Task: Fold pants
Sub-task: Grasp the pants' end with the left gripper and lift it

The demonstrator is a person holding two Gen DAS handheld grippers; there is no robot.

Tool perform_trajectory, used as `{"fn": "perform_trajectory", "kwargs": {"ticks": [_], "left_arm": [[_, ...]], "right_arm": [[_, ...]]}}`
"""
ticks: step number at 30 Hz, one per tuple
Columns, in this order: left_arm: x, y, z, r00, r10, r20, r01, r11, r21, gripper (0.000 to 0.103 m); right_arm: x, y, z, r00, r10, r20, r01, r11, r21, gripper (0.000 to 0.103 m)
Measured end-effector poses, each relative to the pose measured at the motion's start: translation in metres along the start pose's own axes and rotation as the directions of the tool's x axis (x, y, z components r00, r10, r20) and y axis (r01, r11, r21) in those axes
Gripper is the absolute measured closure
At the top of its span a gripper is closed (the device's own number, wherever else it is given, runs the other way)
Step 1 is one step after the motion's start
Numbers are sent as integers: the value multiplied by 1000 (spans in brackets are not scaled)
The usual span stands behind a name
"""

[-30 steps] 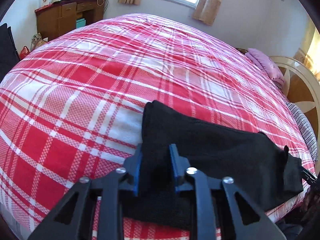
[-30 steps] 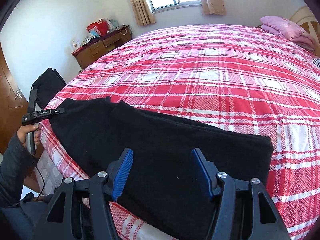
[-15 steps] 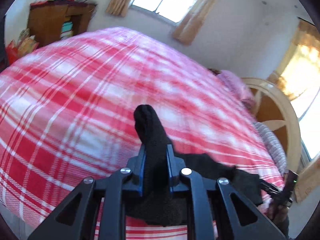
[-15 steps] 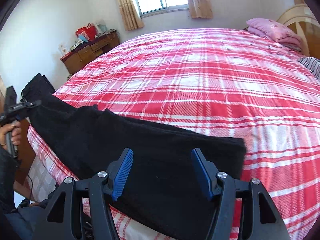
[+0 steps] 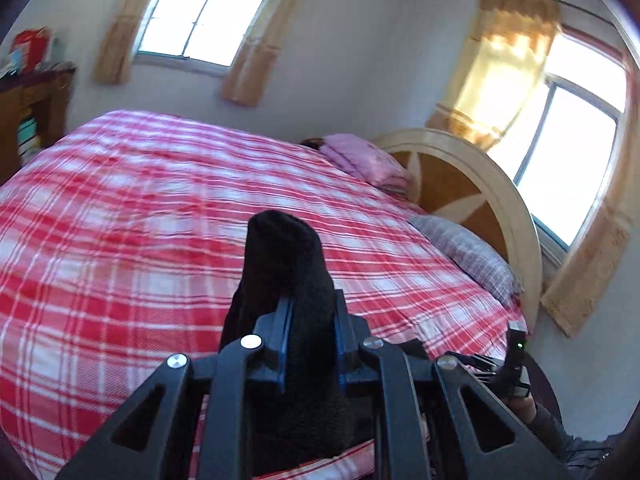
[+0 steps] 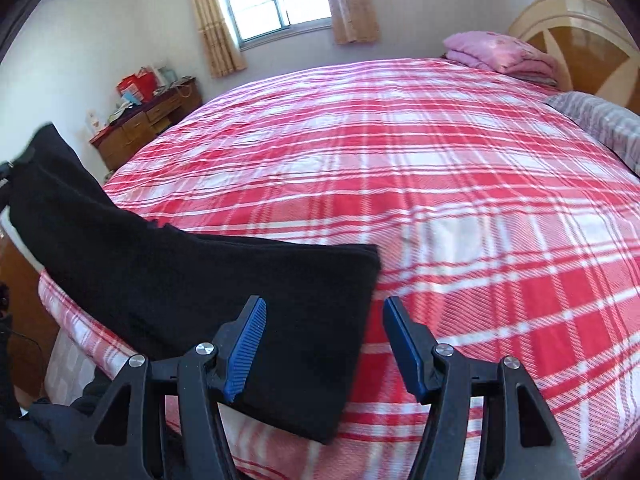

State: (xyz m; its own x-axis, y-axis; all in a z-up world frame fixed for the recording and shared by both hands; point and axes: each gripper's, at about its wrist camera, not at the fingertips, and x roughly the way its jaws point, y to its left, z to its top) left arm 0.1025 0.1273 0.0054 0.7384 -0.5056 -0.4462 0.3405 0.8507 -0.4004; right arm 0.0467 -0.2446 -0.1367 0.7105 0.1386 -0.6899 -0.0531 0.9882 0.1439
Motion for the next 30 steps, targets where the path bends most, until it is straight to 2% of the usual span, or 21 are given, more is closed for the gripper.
{"fn": "perform_trajectory", "kwargs": {"ticks": [7,14,19,23,26,30], "left_arm": [[59,-58,-5,991,-59,-124,72,992,103,86],[111,-107,-23,965,-96,-246,137,978,155,86],[149,-126,-44,943,-69,-327,137,972,190,86],[177,-137,-68,918,-50,-394,141,968,206,86],[195,-148,-86,908,-12,-419,130,959,252,85],[211,-163,-105,898,33,-438,114,945,305,79]], "right_arm": [[2,-25,2,1000,-22,13,21,996,84,41],[1,-53,6,999,-40,35,33,980,196,41],[0,-66,6,998,-53,42,41,967,250,40],[0,-69,7,997,-58,51,43,964,261,40],[1,-70,7,997,-61,54,44,963,265,40],[3,-73,6,997,-64,49,48,961,272,40]]}}
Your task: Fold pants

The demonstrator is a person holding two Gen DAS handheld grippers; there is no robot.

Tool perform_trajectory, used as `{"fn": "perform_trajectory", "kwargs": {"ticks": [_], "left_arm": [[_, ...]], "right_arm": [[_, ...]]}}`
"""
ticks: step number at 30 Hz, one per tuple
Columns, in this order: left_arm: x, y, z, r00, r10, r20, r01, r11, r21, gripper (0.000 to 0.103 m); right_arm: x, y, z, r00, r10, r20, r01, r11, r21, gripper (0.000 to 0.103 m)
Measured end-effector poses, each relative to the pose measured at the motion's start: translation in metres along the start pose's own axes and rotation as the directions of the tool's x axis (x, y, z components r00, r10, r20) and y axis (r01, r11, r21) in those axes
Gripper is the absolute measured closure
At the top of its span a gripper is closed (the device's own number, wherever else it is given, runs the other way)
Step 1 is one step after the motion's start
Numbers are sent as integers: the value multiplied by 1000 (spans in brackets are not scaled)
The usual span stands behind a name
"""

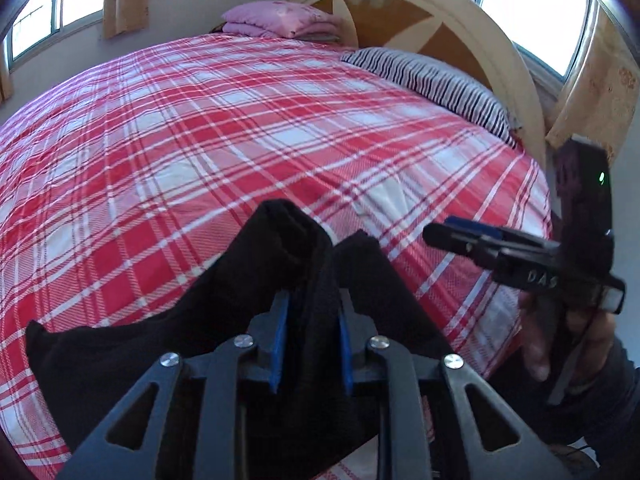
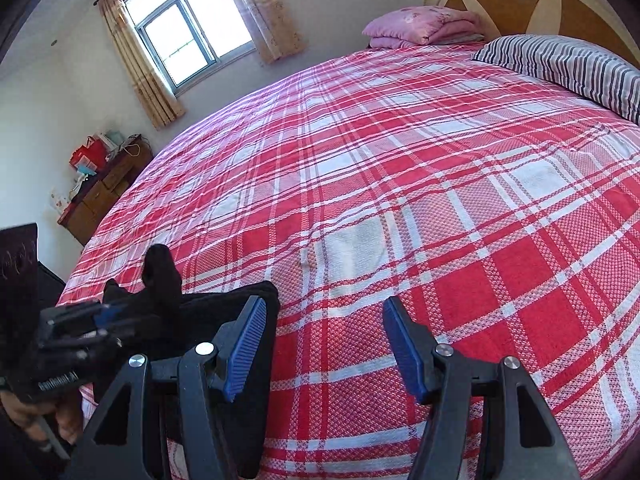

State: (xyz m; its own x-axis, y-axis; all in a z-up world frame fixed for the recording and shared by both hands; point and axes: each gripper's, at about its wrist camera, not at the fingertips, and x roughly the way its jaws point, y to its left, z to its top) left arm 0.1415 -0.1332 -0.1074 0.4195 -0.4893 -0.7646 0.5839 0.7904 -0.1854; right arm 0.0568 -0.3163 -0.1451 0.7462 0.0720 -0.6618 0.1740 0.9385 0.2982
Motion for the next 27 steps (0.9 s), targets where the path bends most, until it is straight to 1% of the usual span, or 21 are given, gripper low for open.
{"fn": "perform_trajectory", "kwargs": {"ticks": [2,4,5,6,7,9,11,13,15,18,19,22,23,24,25,26,27], "left_arm": [[-1,-12,-4,1000,-6,4,6,999,35,73],[-8,-21,-9,999,-32,20,30,998,63,61],[-16,-26,-12,998,-51,45,47,996,82,59],[-24,-28,-14,996,-59,67,52,994,98,55],[-31,-29,-16,994,-54,91,43,993,114,46],[-48,-25,-23,988,2,152,-21,992,122,36],[-60,-13,-30,981,52,189,-72,992,100,36],[-66,7,-35,973,106,207,-118,992,50,36],[-69,32,-42,956,198,214,-200,980,-12,35],[-66,62,-55,939,289,188,-276,957,-94,34],[-65,69,-60,937,298,180,-281,953,-114,34],[-58,90,-71,935,317,157,-287,940,-184,34],[-56,95,-74,936,318,151,-286,937,-200,34],[-54,96,-75,936,319,149,-285,936,-208,34],[-52,97,-75,936,318,149,-283,935,-216,34],[-52,98,-75,937,316,150,-280,935,-220,34],[-53,99,-75,937,315,152,-278,934,-223,34]], "right_arm": [[-1,-1,0,1000,0,3,0,1000,3,40],[-2,-1,1,1000,2,8,-2,1000,5,40],[-3,-1,1,1000,5,11,-5,1000,7,40],[-5,0,2,1000,12,13,-12,1000,6,40],[-6,2,2,1000,27,14,-27,1000,2,40],[-8,9,2,998,65,7,-64,998,-13,40],[-8,22,1,991,129,-21,-130,991,-39,40],[-6,36,-3,983,177,-57,-180,982,-63,40],[0,48,-6,973,207,-97,-215,974,-77,40],[9,64,-12,956,246,-158,-261,962,-79,40],[12,70,-14,953,244,-179,-263,960,-91,40],[18,79,-20,951,230,-207,-259,958,-126,40],[22,84,-24,950,211,-230,-248,958,-148,40],[25,87,-26,952,192,-240,-233,959,-158,44],[26,88,-28,953,182,-241,-225,960,-165,54],[26,89,-30,951,181,-249,-229,957,-179,79],[24,89,-31,954,171,-246,-221,956,-192,83]]}}
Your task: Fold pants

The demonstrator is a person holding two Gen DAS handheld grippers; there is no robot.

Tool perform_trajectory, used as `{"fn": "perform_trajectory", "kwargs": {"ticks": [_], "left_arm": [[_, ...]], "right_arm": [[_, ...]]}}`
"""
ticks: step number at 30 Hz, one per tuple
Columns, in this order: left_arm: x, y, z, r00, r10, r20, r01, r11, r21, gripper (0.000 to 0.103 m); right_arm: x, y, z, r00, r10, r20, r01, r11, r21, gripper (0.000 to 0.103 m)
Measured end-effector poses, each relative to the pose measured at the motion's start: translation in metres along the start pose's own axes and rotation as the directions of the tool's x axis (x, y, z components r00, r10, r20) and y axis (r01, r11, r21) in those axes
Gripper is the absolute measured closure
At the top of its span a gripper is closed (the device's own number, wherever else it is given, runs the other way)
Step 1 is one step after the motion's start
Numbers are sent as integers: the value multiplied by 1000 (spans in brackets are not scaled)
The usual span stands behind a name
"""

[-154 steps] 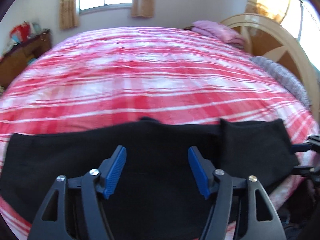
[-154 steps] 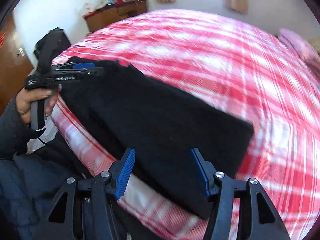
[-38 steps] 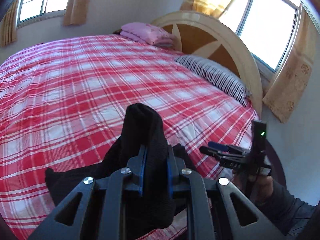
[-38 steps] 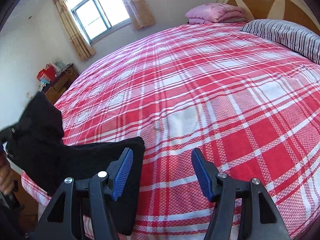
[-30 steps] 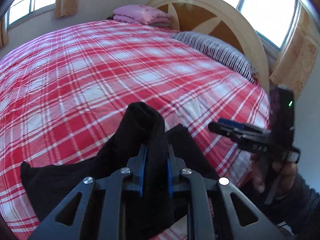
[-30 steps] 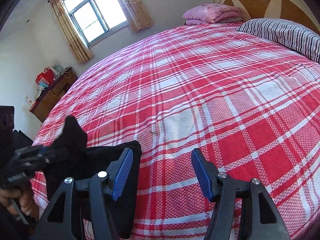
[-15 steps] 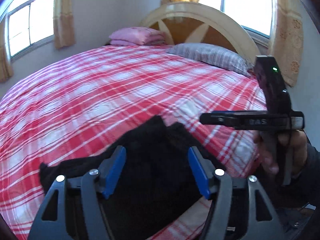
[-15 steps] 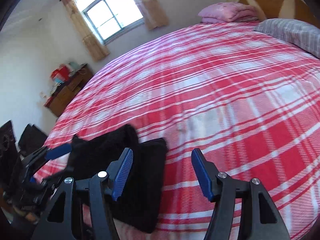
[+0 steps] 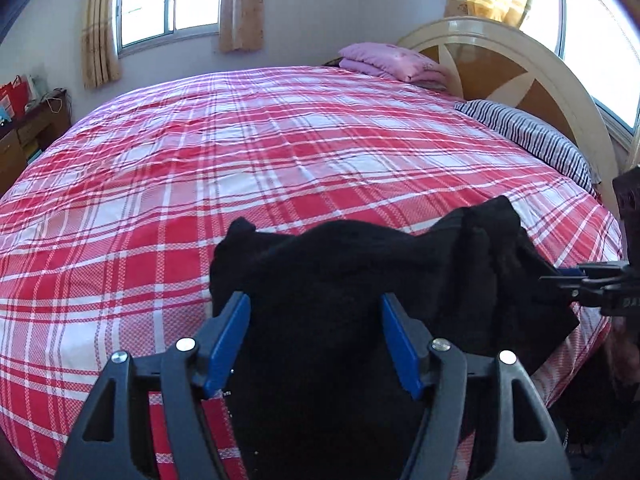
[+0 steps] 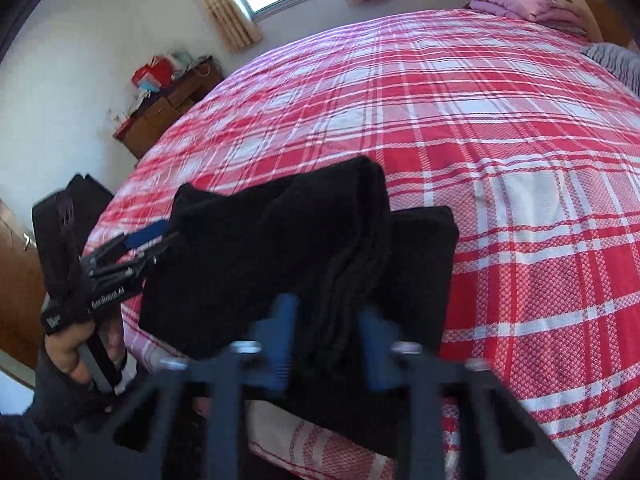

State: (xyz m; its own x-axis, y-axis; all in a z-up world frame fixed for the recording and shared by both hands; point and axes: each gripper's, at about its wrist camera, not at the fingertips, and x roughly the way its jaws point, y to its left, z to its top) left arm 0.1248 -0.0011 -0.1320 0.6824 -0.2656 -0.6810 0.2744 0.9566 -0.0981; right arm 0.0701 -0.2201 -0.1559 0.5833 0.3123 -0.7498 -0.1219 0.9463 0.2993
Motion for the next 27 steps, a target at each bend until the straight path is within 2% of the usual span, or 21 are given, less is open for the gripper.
{"fn": "perform_trajectory", "kwargs": {"ticks": [3,6,9,11,13,15,16,18,20,22,27], "left_arm": [[-2,4,-1,1000,-1,9,1,1000,-8,33],[-1,8,-3,1000,17,15,-17,1000,-13,25],[6,11,-8,1000,22,6,-21,999,-28,11],[10,9,-10,1000,21,-2,-21,1000,-18,9],[15,6,-13,999,30,-19,-30,1000,1,8],[16,6,-14,999,38,-18,-37,999,5,7],[16,8,-15,999,41,-19,-41,999,-1,5],[16,13,-15,999,43,-19,-43,999,-21,2],[15,18,-15,999,43,-19,-44,998,-51,1],[13,21,-13,999,50,-4,-50,996,-75,1],[5,16,9,994,91,56,-88,995,-43,1]], "right_arm": [[-19,-1,-3,999,25,40,-25,1000,12,87],[-38,-4,-7,996,29,87,-31,999,23,87],[-32,-21,-15,999,29,31,-30,997,65,87],[-14,-37,-23,998,36,-45,-31,994,109,87],[-10,-45,-26,997,68,-44,-62,989,135,86],[-15,-43,-21,996,76,-55,-69,991,118,80],[-21,-39,-19,998,52,-47,-47,995,92,77],[-34,-34,-15,999,-48,-1,47,998,44,62],[-50,-23,-8,989,-125,78,125,992,-2,62],[-58,-13,1,987,-94,130,98,995,-27,62],[-32,9,26,988,74,136,-64,995,-79,62]]}}
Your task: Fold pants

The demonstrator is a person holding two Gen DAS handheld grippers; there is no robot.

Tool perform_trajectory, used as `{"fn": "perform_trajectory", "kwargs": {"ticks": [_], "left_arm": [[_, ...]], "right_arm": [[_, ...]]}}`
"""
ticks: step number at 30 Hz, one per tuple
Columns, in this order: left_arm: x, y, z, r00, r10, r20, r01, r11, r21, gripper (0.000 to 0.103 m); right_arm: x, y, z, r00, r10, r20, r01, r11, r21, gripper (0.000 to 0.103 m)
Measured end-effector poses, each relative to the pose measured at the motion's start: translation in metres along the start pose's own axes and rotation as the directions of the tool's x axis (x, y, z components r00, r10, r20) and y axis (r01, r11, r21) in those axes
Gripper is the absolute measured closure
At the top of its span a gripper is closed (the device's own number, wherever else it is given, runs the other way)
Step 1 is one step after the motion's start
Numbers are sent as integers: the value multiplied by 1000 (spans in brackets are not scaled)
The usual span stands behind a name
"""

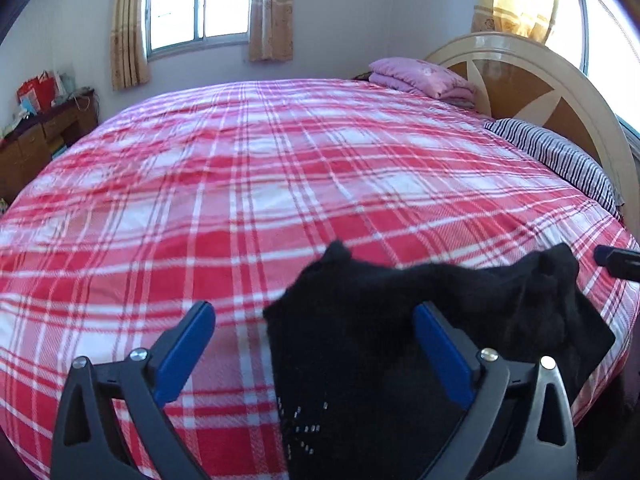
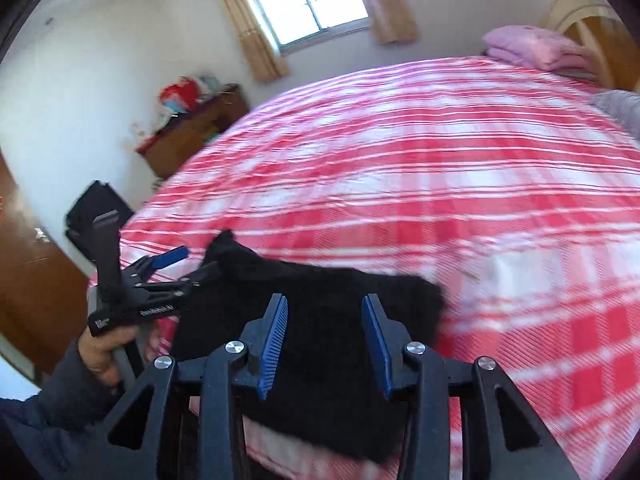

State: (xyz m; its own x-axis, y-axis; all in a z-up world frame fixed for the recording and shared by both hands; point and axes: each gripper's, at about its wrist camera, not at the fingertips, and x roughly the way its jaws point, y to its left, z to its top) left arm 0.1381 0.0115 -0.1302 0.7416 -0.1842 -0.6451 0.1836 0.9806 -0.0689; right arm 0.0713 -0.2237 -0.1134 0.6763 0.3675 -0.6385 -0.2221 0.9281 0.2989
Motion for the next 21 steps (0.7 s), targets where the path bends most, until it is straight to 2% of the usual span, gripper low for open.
{"fn": "perform_trajectory", "kwargs": {"ticks": [2,4,5,7,11,14,18,21], "left_arm": [[6,-5,9,1000,4,5,-4,1000,30,1],[23,-10,13,999,38,-30,-35,996,80,0],[36,-10,14,996,68,-57,-62,994,93,0],[47,2,13,996,44,-79,-42,999,30,0],[53,23,9,994,-39,-103,28,993,-112,0],[46,24,7,994,-62,-93,49,989,-141,0],[29,24,5,997,-32,-64,24,993,-119,0],[12,28,2,999,-25,-46,19,993,-116,0]], "right_arm": [[24,-1,4,999,-19,-31,20,1000,9,62],[51,-14,3,990,-100,-96,105,993,48,62],[57,-23,1,988,-108,-114,118,990,79,62],[54,-33,-2,993,-60,-98,71,991,117,62],[52,-37,-1,993,-54,-101,66,991,116,62],[54,-35,-4,993,-70,-92,78,993,88,62],[52,-30,-6,992,-91,-84,96,994,54,62],[39,-27,-7,994,-102,-44,105,992,74,62]]}}
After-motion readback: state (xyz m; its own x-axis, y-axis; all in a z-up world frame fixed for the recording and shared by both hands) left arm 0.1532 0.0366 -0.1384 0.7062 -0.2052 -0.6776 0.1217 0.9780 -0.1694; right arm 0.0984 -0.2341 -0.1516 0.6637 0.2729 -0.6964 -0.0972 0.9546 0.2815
